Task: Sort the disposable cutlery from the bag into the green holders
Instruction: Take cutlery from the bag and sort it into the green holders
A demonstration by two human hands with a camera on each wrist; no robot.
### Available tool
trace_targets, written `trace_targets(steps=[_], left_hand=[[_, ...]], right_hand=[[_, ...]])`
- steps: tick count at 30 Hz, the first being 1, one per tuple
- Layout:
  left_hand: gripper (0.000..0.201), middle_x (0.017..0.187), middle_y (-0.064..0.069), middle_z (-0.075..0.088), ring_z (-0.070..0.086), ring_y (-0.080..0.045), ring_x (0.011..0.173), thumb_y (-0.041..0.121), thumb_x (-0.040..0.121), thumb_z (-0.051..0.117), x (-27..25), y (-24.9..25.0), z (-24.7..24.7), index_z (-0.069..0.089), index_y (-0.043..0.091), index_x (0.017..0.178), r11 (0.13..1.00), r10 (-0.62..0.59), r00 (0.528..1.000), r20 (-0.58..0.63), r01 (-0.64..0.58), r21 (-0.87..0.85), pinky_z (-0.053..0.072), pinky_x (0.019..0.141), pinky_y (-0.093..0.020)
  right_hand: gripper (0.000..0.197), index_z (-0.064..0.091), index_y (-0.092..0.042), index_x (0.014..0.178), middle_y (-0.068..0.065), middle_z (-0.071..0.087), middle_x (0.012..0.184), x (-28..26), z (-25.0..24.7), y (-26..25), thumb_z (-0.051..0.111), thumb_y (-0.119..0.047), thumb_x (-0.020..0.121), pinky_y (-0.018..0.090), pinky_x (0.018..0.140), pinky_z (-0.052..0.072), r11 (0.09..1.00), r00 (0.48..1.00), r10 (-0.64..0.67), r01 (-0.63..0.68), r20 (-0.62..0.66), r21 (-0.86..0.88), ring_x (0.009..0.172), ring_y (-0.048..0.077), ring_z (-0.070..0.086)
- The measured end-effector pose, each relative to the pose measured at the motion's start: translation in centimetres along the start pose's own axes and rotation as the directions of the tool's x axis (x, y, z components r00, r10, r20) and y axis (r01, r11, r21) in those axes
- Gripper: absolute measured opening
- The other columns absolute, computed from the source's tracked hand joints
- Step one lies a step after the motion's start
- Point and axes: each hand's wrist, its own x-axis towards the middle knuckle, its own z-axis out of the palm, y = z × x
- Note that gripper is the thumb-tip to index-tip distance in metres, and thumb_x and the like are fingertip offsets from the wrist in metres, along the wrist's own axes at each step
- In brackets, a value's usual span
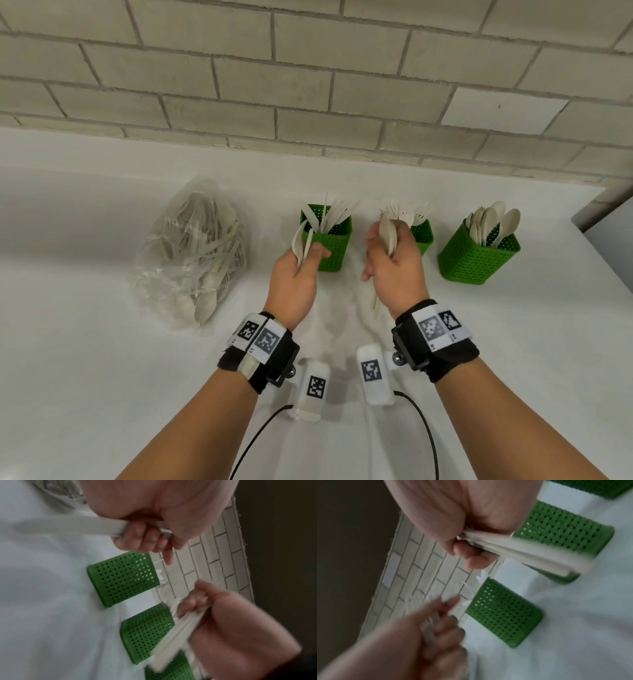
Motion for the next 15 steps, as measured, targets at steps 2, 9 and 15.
trace_targets(steps=[2,9,15], left_hand=[[0.014,0.074,0.013,0.069,0.063,0.004,0.074,0.020,0.093,0.065,0.1,1.0,0.1,0.070,0.013,0.104,0.995,0.014,0.992,0.123,-0.002,-0.097,0.046,0.074,-0.010],[0.025,0.094,-0.016,0.074,0.071,-0.017,0.088,0.010,0.082,0.076,0.5,0.9,-0.1,0.071,0.002,0.105,0.998,0.052,0.957,0.285,-0.037,-0.059,0.057,0.082,-0.027],[0.021,0.073,0.008,0.071,0.066,-0.004,0.071,0.005,0.083,0.074,0.2,0.0,-0.6,0.071,0.008,0.103,0.999,0.002,0.935,0.355,0.015,-0.046,0.050,0.069,-0.016]], right_hand=[[0.012,0.051,-0.010,0.101,-0.003,0.051,0.074,-0.5,0.1,1.2,0.058,-0.005,0.093,0.016,0.057,0.043,0.982,0.992,-0.078,0.093,0.095,-0.165,0.056,-0.002,0.049],[0.037,0.048,-0.015,0.121,0.001,0.060,0.110,-2.1,1.0,2.1,0.052,0.005,0.090,0.020,0.088,0.047,0.983,0.908,-0.107,0.157,0.405,-0.092,0.102,0.003,0.060],[0.035,0.054,-0.013,0.123,0.005,0.049,0.106,-1.8,-0.4,4.0,0.047,-0.037,0.098,0.030,0.088,0.043,0.737,0.835,0.151,0.261,0.529,-0.624,0.100,0.020,0.051]])
